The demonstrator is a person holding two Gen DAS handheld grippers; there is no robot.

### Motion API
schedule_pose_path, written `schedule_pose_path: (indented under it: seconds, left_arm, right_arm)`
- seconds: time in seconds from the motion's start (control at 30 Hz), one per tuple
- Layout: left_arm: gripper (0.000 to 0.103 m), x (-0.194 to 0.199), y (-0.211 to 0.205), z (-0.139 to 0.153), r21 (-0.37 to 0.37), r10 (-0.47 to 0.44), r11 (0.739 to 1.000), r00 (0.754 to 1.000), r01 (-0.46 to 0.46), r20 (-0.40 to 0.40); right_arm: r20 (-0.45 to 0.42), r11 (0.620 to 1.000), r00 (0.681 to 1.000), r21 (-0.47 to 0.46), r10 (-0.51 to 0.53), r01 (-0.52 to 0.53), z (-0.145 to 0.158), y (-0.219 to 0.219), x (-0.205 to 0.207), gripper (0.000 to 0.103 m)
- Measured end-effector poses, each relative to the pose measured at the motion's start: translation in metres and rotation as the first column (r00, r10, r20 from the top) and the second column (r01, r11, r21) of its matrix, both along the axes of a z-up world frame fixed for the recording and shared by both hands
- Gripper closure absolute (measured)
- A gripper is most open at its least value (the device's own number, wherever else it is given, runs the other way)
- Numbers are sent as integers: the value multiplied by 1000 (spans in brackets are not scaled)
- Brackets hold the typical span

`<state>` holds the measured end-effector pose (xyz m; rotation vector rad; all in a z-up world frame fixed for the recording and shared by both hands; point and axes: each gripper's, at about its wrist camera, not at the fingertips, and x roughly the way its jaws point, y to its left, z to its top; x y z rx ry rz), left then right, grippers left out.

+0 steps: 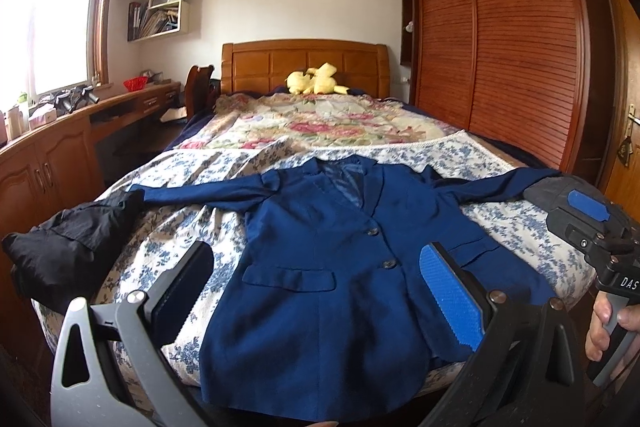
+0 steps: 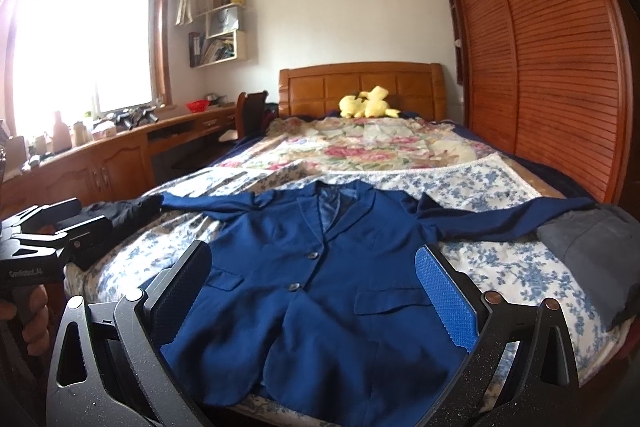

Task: Fold large clothes

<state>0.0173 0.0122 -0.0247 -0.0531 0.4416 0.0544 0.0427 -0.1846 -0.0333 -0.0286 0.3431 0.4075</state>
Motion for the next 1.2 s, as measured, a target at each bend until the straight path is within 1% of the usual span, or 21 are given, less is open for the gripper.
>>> schedule_pose_path:
  seconds: [0.03, 0.13, 0.23, 0.37, 0.5, 0.63, 0.67, 0.73, 0.83, 0.97, 1.07, 1.2]
  left_arm:
    - [0, 3, 3, -4, 1, 5, 1000, 1000, -5, -9]
    - [0, 10, 13, -15, -4, 17, 1000, 999, -17, -28]
    - [0, 15, 21, -23, -9, 28, 1000, 999, -28, -41]
    - [0, 23, 33, -34, -6, 44, 999, 997, -44, -58]
    - [0, 33, 43, -46, -7, 55, 998, 995, -56, -84]
    - [0, 48, 53, -62, 10, 75, 997, 990, -74, -119]
    - [0, 53, 56, -67, 12, 80, 997, 988, -79, -129]
    - [0, 62, 61, -73, 15, 91, 996, 984, -90, -151]
    - [0, 75, 72, -82, 15, 103, 995, 979, -102, -176]
    - [0, 93, 91, -91, 0, 119, 993, 972, -121, -204]
    - [0, 106, 108, -94, -25, 120, 991, 968, -129, -220]
    - [0, 130, 129, -98, -46, 109, 991, 962, -125, -252]
  right_arm:
    - [3, 1000, 1000, -16, 16, -16, -6, 8, 7, 0]
    - [0, 999, 1000, -26, 24, -24, -12, 7, 16, 0]
    - [-36, 999, 998, -21, 49, -50, -25, 16, 35, 0]
    - [-55, 997, 996, -26, 72, -73, -39, 27, 58, 0]
    - [-62, 996, 994, -29, 88, -90, -48, 35, 73, 0]
    - [-66, 993, 992, -38, 107, -110, -57, 47, 98, 0]
    - [-62, 991, 990, -43, 124, -127, -62, 54, 110, 0]
    - [-59, 990, 990, -45, 130, -133, -64, 57, 116, 0]
    - [-76, 987, 986, -49, 151, -155, -73, 68, 138, 0]
    - [-89, 981, 980, -65, 176, -182, -79, 83, 169, 0]
    - [-114, 973, 971, -75, 208, -217, -86, 99, 201, 0]
    - [-160, 963, 958, -88, 240, -256, -107, 113, 231, 0]
